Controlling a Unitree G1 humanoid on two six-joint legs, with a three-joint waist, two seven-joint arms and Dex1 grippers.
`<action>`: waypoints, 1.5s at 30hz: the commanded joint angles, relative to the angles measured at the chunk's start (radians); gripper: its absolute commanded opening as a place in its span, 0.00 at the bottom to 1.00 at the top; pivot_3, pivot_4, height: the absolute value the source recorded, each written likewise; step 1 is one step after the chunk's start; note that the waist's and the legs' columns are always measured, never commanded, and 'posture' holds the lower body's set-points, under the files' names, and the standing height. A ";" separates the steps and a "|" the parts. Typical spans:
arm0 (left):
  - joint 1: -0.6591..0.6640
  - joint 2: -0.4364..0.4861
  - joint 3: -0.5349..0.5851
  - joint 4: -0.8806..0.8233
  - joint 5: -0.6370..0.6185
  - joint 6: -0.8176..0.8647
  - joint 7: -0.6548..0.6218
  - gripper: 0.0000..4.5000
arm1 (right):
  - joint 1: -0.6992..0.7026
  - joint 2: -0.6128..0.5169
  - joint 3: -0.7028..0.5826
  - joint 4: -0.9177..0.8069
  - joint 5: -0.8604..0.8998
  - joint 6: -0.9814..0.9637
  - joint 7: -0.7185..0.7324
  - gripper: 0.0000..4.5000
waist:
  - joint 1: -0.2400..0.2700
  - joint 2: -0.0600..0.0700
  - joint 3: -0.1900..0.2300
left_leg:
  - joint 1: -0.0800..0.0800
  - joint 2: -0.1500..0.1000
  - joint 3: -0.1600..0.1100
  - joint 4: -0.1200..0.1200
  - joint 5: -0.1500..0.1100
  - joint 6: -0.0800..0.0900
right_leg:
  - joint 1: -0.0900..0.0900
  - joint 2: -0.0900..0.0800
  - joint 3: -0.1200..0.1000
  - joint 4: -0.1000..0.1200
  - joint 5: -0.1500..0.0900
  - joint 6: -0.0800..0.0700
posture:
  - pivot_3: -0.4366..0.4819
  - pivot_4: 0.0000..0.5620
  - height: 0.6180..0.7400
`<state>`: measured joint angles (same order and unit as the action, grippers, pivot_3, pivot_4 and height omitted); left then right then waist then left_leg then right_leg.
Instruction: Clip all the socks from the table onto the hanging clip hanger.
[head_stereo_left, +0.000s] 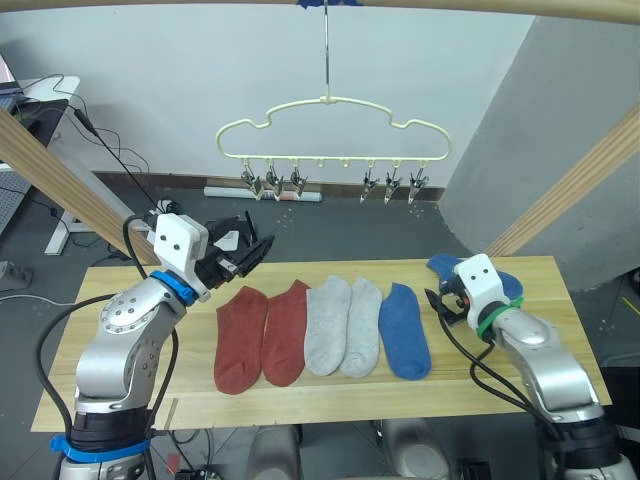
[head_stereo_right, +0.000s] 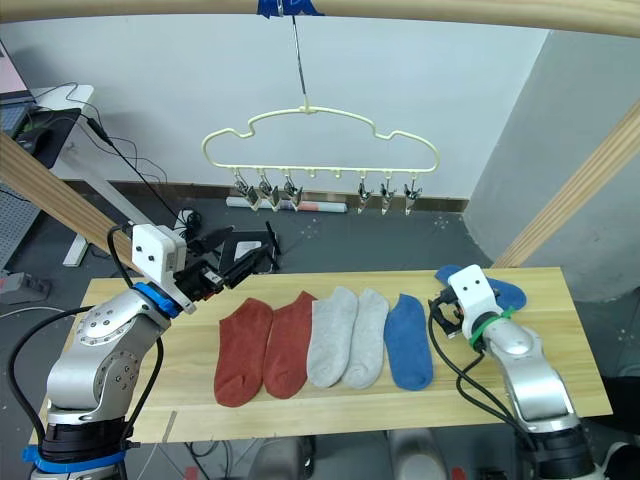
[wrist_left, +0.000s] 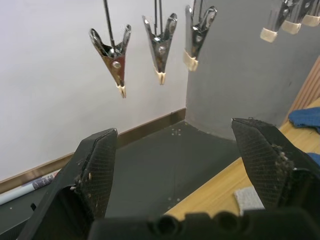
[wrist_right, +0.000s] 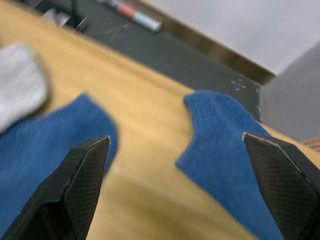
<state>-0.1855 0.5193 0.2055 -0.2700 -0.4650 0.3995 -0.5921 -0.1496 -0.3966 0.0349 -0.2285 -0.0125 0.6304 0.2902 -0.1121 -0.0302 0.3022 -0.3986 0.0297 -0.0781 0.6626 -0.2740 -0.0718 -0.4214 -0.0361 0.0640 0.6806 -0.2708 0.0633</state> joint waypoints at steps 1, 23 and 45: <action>-0.008 -0.003 0.000 -0.028 0.002 -0.022 0.001 0.90 | -0.046 0.072 -0.028 0.108 -0.043 -0.078 -0.129 0.99 | 0.000 0.000 0.000 | 0.000 0.000 0.000 0.000 0.000 0.000 | 0.000 0.000 0.000 0.000 0.000 0.000 | 0.31 0.50 0.94; 0.009 0.012 0.008 -0.037 0.010 -0.021 -0.007 0.90 | -0.106 0.287 -0.328 0.225 0.155 0.190 -0.327 0.02 | 0.005 0.000 0.000 | 0.000 0.000 -0.001 0.000 0.000 0.000 | 0.001 0.000 -0.001 0.001 0.000 0.000 | 0.33 0.51 0.94; 0.020 0.010 -0.006 -0.029 0.027 -0.043 -0.018 0.90 | -0.112 0.711 -0.528 -0.196 0.353 0.635 -0.658 0.02 | -0.001 0.002 0.000 | -0.001 0.001 0.000 -0.001 0.000 0.000 | -0.001 0.000 0.000 0.000 0.000 0.000 | 0.34 0.52 0.94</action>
<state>-0.1708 0.5231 0.1942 -0.2657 -0.4423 0.3790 -0.6042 -0.2863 0.1334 -0.5063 -0.4048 0.3164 1.2862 -0.3712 -0.1127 -0.0287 0.3023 -0.3992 0.0302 -0.0784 0.6610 -0.2741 -0.0716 -0.4223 -0.0357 0.0635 0.6803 -0.2704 0.0631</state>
